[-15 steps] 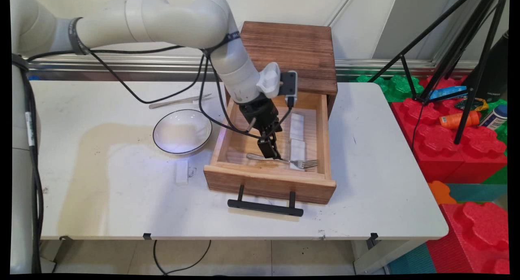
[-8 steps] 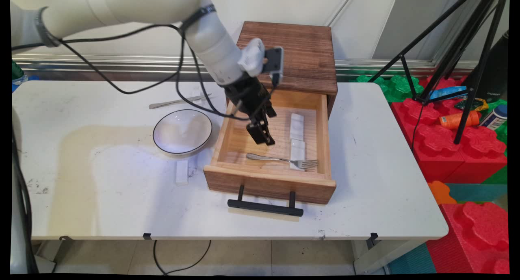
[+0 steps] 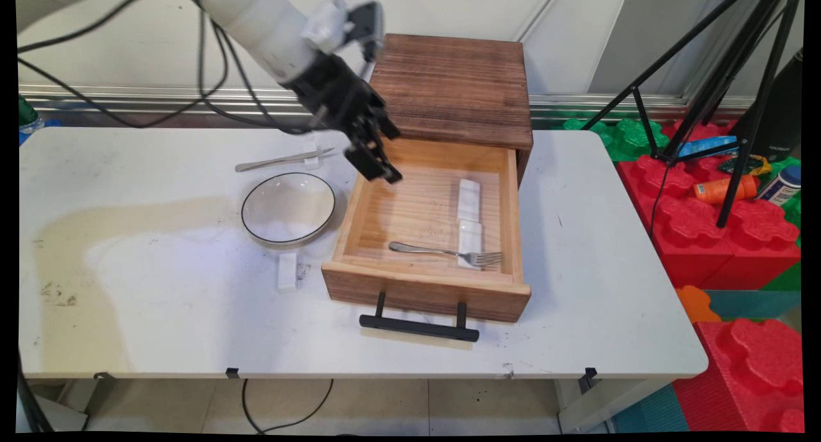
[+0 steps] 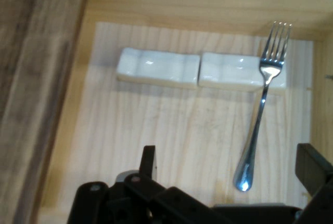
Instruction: Pick up the knife from the left of the white plate
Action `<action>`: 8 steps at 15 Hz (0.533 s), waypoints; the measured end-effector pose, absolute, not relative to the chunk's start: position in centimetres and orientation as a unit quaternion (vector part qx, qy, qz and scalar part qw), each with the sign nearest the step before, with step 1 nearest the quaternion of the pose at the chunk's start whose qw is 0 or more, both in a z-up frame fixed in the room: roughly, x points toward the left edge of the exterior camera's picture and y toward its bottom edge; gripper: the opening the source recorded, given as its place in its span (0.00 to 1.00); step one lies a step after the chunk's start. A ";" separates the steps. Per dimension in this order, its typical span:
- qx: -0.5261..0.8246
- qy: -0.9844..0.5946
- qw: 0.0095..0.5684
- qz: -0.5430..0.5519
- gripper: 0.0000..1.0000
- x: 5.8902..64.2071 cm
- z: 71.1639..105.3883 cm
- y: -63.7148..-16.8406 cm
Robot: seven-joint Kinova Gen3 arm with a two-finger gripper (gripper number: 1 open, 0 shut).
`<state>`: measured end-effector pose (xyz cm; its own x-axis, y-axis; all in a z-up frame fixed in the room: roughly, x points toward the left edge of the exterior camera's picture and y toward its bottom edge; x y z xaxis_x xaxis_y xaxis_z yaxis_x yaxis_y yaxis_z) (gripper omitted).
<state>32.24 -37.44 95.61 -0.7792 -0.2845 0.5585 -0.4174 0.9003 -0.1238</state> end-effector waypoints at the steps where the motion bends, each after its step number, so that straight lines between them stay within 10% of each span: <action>1: 0.192 -0.933 0.277 0.125 1.00 33.4 96.2 -37.1; 8: 0.221 -0.923 0.276 0.153 1.00 42.1 99.2 -35.3</action>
<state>42.08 -35.33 99.22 -0.7500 -0.3229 0.5773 -0.4924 0.8553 -0.1612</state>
